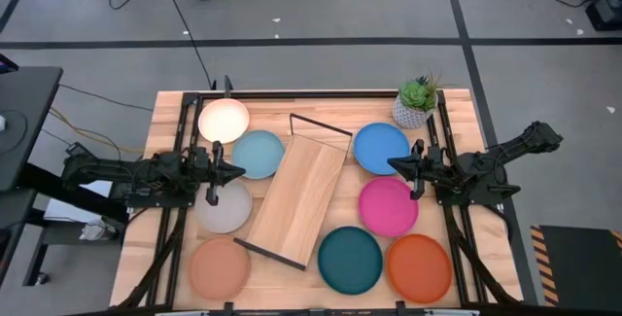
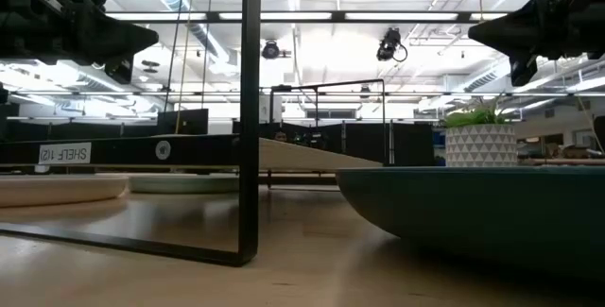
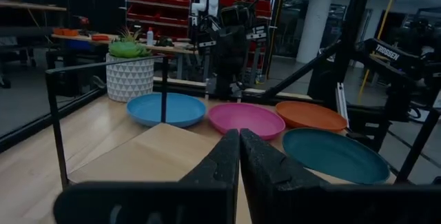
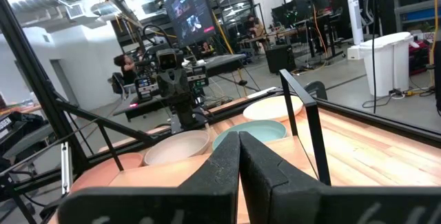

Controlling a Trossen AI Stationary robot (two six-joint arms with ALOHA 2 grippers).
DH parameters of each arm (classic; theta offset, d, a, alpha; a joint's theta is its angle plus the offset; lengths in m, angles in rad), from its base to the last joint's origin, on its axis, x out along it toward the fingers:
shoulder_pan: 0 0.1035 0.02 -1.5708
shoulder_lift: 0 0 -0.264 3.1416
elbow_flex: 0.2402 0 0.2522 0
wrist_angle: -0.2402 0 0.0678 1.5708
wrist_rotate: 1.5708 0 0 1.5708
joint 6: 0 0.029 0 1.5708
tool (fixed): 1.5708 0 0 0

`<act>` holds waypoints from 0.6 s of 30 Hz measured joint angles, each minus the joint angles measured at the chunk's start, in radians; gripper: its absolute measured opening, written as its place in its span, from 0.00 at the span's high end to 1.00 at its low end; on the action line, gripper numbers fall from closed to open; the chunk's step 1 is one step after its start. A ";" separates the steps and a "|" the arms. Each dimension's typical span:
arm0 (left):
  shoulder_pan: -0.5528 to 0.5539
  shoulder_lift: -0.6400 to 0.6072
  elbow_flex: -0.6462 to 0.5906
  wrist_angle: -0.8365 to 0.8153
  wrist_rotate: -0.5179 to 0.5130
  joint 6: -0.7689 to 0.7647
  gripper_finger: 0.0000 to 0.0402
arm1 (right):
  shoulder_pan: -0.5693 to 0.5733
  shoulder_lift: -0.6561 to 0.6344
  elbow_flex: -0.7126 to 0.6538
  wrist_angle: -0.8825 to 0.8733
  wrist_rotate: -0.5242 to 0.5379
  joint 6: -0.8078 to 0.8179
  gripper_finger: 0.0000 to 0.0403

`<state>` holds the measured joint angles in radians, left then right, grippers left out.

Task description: Place and stack plates onto a shelf

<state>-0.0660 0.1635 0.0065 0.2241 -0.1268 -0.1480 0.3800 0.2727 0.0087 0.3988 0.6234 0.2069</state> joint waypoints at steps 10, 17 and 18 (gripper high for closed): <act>0.000 0.000 0.000 0.035 0.000 -0.232 0.95 | -0.005 0.000 0.000 0.202 0.007 -0.118 0.96; 0.000 0.000 0.000 0.049 0.000 -0.234 0.95 | -0.005 0.001 0.000 0.255 -0.060 -0.083 0.96; 0.000 0.000 0.000 0.060 -0.003 -0.234 0.95 | -0.005 0.003 0.006 0.238 -0.059 -0.088 0.96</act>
<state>-0.0659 0.1631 0.0067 0.2838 -0.1299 -0.3824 0.3752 0.2758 0.0143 0.6373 0.5640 0.1191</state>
